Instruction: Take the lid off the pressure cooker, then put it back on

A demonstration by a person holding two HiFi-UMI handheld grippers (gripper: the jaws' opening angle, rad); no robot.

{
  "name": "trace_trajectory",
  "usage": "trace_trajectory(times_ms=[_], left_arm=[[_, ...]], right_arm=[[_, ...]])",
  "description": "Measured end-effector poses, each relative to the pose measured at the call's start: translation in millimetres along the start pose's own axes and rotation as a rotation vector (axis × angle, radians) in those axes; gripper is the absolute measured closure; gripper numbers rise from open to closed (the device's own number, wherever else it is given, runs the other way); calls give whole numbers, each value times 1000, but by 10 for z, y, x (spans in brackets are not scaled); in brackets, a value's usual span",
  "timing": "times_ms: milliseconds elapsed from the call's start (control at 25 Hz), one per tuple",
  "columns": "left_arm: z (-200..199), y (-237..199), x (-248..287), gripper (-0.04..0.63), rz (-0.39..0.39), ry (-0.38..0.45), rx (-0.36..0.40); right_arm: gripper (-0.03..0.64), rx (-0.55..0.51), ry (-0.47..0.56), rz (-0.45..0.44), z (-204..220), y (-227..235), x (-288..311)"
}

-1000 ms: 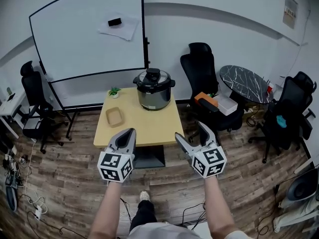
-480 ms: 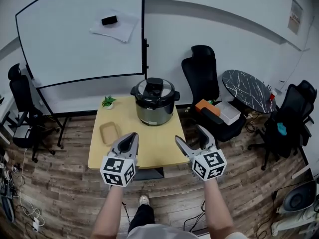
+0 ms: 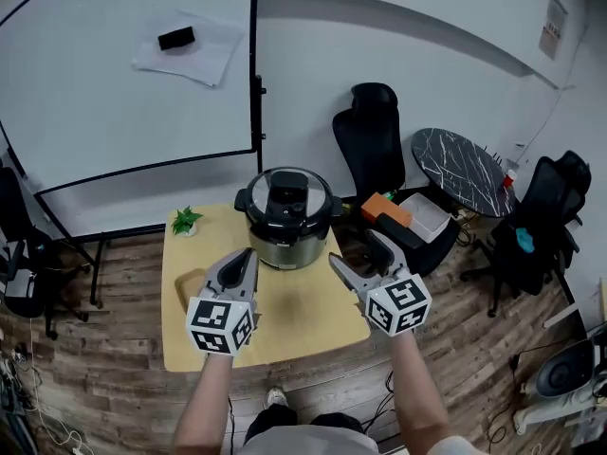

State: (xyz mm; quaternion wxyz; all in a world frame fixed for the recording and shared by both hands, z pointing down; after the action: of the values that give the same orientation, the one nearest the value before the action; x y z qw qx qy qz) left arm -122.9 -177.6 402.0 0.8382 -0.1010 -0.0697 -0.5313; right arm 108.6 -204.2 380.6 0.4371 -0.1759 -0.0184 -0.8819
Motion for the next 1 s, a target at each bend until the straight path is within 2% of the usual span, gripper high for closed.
trace_trajectory(times_ms=[360, 760, 1000], left_arm=[[-191, -324, 339, 578, -33, 11, 0], [-72, -280, 512, 578, -135, -2, -29], [-43, -270, 616, 577, -164, -6, -47]], right_arm=[[255, -5, 8, -20, -205, 265, 479], [256, 3, -2, -147, -1, 488, 780], [258, -17, -3, -195, -19, 549, 954]])
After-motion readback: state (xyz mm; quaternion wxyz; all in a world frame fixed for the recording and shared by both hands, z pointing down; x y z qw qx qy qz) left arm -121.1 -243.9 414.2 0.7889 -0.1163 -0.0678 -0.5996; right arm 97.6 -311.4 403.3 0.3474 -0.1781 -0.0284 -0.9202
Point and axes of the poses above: the fingertips, and each gripper's own axes: x forward along the fingers, y to its right, z out of its underside, the point moved 5 cm from there along -x, backward along the fingers, and after that the axes turned 13 degrees about -y, right-handed, at the moved point
